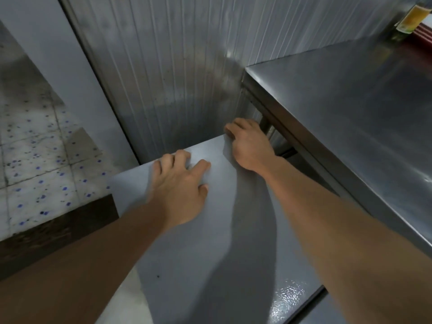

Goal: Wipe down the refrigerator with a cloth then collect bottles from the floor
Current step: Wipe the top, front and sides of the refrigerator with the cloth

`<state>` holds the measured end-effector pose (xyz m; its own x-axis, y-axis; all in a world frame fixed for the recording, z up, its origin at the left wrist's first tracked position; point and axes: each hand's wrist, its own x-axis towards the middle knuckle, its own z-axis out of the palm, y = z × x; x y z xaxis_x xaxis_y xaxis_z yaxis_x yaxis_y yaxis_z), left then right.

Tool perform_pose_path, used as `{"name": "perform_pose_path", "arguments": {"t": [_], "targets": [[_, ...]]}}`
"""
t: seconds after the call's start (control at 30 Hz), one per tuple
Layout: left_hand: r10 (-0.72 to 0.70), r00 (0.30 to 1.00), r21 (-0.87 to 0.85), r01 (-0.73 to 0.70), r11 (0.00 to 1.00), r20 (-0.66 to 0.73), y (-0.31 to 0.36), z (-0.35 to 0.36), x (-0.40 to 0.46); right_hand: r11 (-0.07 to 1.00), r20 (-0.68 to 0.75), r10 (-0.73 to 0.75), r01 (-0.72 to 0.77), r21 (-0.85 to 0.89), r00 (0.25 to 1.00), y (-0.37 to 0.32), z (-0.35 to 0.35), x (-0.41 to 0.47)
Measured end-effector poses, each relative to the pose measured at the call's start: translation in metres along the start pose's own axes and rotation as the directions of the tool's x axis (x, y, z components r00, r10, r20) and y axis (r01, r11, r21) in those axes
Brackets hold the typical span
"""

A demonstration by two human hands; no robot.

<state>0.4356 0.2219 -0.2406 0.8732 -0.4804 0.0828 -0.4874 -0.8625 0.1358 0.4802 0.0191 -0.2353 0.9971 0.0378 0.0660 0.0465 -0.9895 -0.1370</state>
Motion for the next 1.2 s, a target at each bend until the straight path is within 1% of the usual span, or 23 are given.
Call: {"name": "perform_pose_path", "arguments": {"t": [0.1,0.23,0.3,0.4,0.5,0.53,0.6,0.63,0.67,0.73,0.77,0.8,0.83,0.9,0.97,1.13,1.2], "targets": [[0.009,1.000,-0.030,-0.009,1.000,0.003,0.001,-0.003,-0.003,0.999,0.001,-0.016,0.016,0.044,1.000,0.002,-0.001,0.004],[0.075,0.997,-0.089,-0.072,0.993,0.035,-0.016,-0.013,-0.025,1.000,0.021,-0.009,0.009,0.006,1.000,-0.007,-0.001,0.002],[0.028,0.998,-0.085,-0.024,0.996,0.052,-0.035,-0.018,-0.046,0.998,0.006,-0.064,0.064,0.005,0.998,-0.031,0.002,-0.001],[-0.074,0.996,-0.114,0.079,0.990,0.046,-0.062,-0.032,-0.076,0.988,-0.013,-0.154,0.154,0.032,0.988,-0.087,0.012,-0.013],[-0.099,0.995,-0.127,0.102,0.987,0.031,-0.078,-0.039,-0.095,0.969,-0.011,-0.244,0.245,0.042,0.970,-0.137,0.024,-0.026],[-0.096,0.995,-0.130,0.100,0.986,0.038,-0.079,-0.039,-0.099,0.961,-0.001,-0.270,0.269,0.064,0.963,-0.144,0.026,-0.028],[-0.106,0.993,-0.145,0.113,0.983,0.058,-0.078,-0.038,-0.101,0.945,0.034,-0.316,0.311,0.103,0.948,-0.137,0.022,-0.025],[-0.114,0.992,-0.149,0.122,0.981,0.062,-0.077,-0.036,-0.101,0.946,0.046,-0.312,0.305,0.113,0.949,-0.126,0.019,-0.020],[-0.119,0.991,-0.153,0.127,0.980,0.059,-0.077,-0.034,-0.101,0.959,0.053,-0.267,0.260,0.118,0.962,-0.112,0.016,-0.015],[-0.125,0.991,-0.178,0.132,0.975,0.049,-0.078,-0.031,-0.102,0.991,0.058,-0.083,0.077,0.106,0.995,-0.080,0.010,-0.007],[-0.122,0.992,-0.195,0.128,0.972,0.042,-0.079,-0.030,-0.103,0.996,0.052,-0.007,0.003,0.085,0.999,-0.069,0.009,-0.005],[-0.113,0.993,-0.211,0.118,0.970,0.036,-0.081,-0.030,-0.104,0.998,0.041,0.028,-0.030,0.063,0.999,-0.065,0.010,-0.003],[-0.103,0.994,-0.227,0.108,0.968,0.035,-0.083,-0.031,-0.106,0.998,0.026,0.028,-0.029,0.055,0.999,-0.066,0.013,-0.003],[-0.089,0.996,-0.253,0.094,0.963,0.032,-0.088,-0.035,-0.112,0.997,0.000,-0.020,0.020,0.069,1.000,-0.083,0.016,-0.006],[-0.102,0.994,-0.268,0.105,0.958,0.025,-0.095,-0.039,-0.119,0.991,-0.013,-0.106,0.106,0.085,0.994,-0.109,0.016,-0.014],[-0.197,0.980,-0.259,0.200,0.945,0.038,-0.114,-0.051,-0.138,0.944,-0.035,-0.315,0.317,0.089,0.948,-0.184,0.027,-0.040],[-0.226,0.973,-0.265,0.230,0.936,0.044,-0.118,-0.055,-0.143,0.926,-0.038,-0.362,0.364,0.098,0.931,-0.204,0.034,-0.042]]}}
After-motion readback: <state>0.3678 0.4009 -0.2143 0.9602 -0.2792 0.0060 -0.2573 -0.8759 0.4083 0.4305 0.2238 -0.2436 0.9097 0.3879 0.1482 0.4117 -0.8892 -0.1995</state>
